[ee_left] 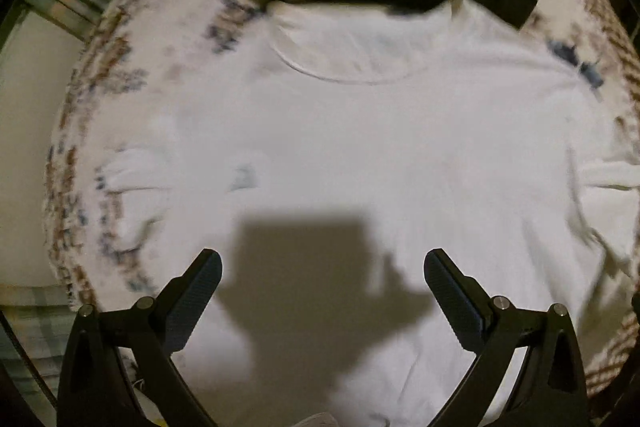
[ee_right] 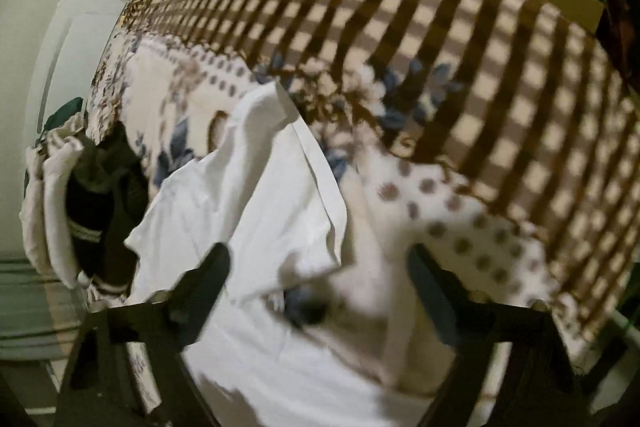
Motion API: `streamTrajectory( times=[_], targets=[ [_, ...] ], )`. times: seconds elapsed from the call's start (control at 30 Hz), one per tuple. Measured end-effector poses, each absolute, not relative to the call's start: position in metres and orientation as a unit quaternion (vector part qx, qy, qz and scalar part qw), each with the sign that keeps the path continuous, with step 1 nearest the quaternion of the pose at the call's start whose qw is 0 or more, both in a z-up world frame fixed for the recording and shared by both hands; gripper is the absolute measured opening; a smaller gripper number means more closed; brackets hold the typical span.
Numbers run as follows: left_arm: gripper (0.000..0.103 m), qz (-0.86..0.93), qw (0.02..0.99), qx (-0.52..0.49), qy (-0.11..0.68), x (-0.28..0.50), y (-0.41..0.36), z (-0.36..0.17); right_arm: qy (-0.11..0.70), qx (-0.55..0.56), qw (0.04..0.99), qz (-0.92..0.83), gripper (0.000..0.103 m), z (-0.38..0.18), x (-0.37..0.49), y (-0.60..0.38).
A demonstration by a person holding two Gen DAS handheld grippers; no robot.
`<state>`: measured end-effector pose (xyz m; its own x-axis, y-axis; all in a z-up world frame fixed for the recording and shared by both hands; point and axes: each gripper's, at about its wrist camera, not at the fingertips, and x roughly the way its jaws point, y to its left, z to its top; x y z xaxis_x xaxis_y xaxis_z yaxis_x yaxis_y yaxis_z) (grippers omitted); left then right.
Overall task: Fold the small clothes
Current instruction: 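Move the right gripper to the T-shirt side edge while the left hovers over the collar, then grasp the T-shirt side edge and sleeve with the right gripper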
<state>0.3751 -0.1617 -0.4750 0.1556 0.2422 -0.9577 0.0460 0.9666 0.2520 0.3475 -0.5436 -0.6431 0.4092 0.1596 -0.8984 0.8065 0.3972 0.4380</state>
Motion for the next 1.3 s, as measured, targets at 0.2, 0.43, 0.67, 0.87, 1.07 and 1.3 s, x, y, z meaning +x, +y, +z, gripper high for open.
streamTrajectory(
  times=[0.2,0.43,0.67,0.87,1.07,1.3],
  targets=[
    [0.103,0.063,0.747,0.129,0.649,0.392,-0.177,-0.517,0.483,0.5,0.673,-0.251,0.024,-0.683,0.363,-0.536],
    [0.103,0.056,0.754,0.146,0.638,0.397,-0.191,-0.52,0.48,0.443,0.695,-0.3,0.001,-0.664,0.355,-0.533],
    [0.103,0.057,0.749,0.139,0.646,0.403,-0.191,-0.522,0.536,0.415,0.689,-0.257,0.004,-0.655,0.364,-0.538],
    [0.103,0.058,0.758,0.142,0.634,0.407,-0.198,-0.518,0.485,0.402,0.743,-0.227,0.039,-0.625,0.41,-0.549],
    [0.103,0.058,0.763,0.144,0.627,0.412,-0.208,-0.518,0.576,0.398,0.711,-0.054,0.043,-0.692,0.511,-0.51],
    [0.103,0.056,0.769,0.155,0.618,0.415,-0.211,-0.519,0.541,0.346,0.741,-0.195,0.021,-0.693,0.513,-0.562]
  ],
)
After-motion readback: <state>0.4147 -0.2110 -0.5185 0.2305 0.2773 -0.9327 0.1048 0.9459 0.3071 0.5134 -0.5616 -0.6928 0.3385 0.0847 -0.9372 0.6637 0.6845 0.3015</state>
